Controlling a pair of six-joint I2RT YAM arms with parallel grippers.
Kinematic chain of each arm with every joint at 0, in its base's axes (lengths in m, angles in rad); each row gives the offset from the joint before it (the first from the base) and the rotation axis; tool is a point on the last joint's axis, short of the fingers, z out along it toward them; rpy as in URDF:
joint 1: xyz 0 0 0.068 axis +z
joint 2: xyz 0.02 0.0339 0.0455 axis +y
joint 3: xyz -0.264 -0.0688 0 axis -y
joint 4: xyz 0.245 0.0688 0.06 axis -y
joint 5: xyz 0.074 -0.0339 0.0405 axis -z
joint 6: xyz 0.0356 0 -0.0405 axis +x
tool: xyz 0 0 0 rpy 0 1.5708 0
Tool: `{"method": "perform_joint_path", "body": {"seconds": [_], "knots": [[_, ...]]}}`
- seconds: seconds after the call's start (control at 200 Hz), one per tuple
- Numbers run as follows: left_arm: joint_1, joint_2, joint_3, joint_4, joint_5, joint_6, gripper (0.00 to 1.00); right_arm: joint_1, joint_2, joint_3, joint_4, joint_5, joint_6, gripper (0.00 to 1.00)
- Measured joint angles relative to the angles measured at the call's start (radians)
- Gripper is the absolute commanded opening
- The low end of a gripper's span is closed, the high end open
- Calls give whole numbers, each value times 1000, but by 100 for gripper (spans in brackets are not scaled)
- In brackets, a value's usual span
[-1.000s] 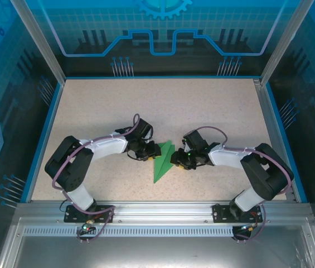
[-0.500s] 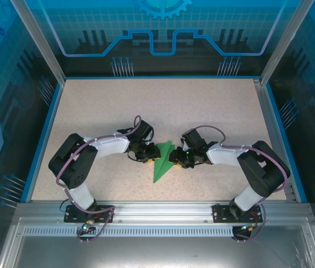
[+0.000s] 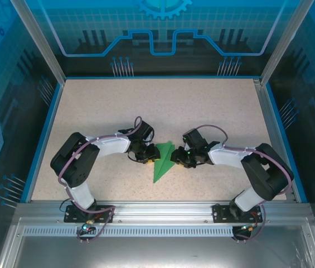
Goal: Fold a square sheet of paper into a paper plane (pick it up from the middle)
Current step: Turn over the paper at the center of the table.
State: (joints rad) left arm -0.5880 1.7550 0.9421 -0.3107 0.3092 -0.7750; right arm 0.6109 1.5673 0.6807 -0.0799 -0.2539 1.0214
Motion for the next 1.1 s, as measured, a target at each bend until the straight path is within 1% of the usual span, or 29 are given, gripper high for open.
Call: {"method": "perform_joint_path", "body": {"seconds": [0.405,0.615,0.695,0.88,0.98,1.1], "knots": [[1,10,3,-6,1,0,28,-3,23,0,17,-19,11,33],[2,11,3,-6,2,0,27,-3,24,0,17,-19,18,30],[3,11,3,-6,2,0,27,-3,25,1,17,-19,19,28],[4,12,3,-6,8,0,27,10,34,19,37,-30,18,29],[4,12,3,-6,8,0,27,11,34,26,51,-38,18,32],[5,12,3,-6,9,0,27,11,44,29,68,-50,19,33]]}}
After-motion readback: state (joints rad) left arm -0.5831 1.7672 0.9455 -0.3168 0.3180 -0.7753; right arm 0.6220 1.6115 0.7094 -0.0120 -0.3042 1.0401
